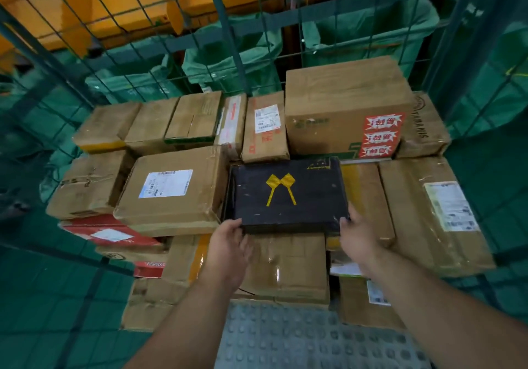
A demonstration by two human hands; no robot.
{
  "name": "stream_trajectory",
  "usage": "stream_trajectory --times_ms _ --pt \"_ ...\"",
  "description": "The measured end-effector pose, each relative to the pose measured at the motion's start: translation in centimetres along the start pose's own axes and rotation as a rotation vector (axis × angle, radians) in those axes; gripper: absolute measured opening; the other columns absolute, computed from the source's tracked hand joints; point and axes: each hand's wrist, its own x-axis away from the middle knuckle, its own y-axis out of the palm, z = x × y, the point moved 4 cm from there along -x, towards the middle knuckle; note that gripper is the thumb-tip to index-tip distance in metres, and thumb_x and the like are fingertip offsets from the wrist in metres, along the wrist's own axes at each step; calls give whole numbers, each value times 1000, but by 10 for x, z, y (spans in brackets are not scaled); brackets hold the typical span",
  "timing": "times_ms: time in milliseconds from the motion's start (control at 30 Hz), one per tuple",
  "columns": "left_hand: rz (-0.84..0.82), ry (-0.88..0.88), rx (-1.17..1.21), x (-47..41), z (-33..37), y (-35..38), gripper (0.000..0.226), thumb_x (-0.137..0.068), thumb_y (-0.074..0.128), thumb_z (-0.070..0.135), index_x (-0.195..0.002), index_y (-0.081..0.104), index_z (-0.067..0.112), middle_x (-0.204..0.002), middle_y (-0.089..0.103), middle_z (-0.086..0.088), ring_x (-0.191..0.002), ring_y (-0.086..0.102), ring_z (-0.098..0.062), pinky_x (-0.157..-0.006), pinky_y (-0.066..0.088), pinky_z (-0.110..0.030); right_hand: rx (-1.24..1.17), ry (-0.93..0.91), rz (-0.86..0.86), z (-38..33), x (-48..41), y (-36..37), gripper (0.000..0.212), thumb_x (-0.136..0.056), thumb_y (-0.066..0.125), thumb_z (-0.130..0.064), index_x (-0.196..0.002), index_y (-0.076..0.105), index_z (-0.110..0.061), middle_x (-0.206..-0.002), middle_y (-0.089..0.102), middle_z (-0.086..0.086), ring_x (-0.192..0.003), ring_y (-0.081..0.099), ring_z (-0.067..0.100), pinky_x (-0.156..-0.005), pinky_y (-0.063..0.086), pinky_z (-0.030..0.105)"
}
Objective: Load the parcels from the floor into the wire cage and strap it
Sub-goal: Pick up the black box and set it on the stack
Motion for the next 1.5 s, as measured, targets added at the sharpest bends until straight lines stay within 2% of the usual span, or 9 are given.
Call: stream_trajectory --times_ms 100,167,300,433,600,667,967,1133,1500 --pt "19 -23 -54 5 -4 -2 36 -95 54 27 -129 63 19 -147 56 -7 -148 35 -38 -118 31 -44 27 -28 -47 -17 23 -7 61 -109 45 -29 -163 18 -36 -147 50 -12 -128 53 17 -108 43 33" --pt "49 -34 -125 9 -12 -5 34 -95 56 28 -126 63 17 -140 62 -8 -132 54 -37 -102 45 -44 24 22 -48 -17 34 -13 68 -108 50 -29 -165 13 -27 -138 51 -6 -111 52 16 -95 46 31" --pt "-11 -106 -216 31 -33 -13 35 -101 49 27 -133 57 14 -132 63 -11 -116 66 -34 -88 52 -43 3 176 27 4 53 -22 53 -102 55 -36 -147 42 -11 -113 53 5 -85 51 17 -74 46 38" --pt "-100 -134 -359 56 -54 -26 35 -103 44 30 -130 62 16 -129 67 -10 -113 66 -28 -86 49 -41 6 205 46 28 94 -27 47 -96 60 -39 -135 57 -13 -122 64 9 -108 64 28 -98 53 46" --pt "-213 -195 -481 85 -79 -28 33 -102 50 26 -127 66 11 -120 73 -11 -113 67 -33 -90 43 -39 -59 212 68 47 169 -23 20 -103 54 -27 -117 64 -17 -108 63 8 -88 60 21 -76 48 31" --pt "-265 -218 -541 100 -87 -28 30 -101 53 25 -122 68 12 -113 76 -8 -103 68 -29 -84 43 -37 -94 193 131 59 205 -22 11 -104 52 -26 -100 62 -24 -108 63 7 -94 58 23 -84 48 35" --pt "-618 -344 -840 186 -178 -21 20 -98 58 30 -102 69 14 -98 69 -7 -81 61 -22 -71 40 -35 -354 311 435 139 401 -24 19 -104 52 -35 -114 64 -25 -110 71 1 -92 69 15 -70 51 27" --pt "-898 -382 -1063 280 -264 -12 17 -100 56 27 -105 68 15 -101 71 -6 -86 63 -24 -71 42 -34 -495 352 671 206 527 -40 20 -98 51 -29 -84 64 -22 -95 69 5 -83 63 20 -68 45 28" --pt "-1388 -419 -1543 538 -477 -74 19 -100 55 27 -113 67 19 -97 70 -2 -80 64 -19 -68 44 -31 -869 484 1207 403 821 -28 16 -98 56 -31 -105 66 -21 -97 73 0 -77 62 14 -58 42 21"
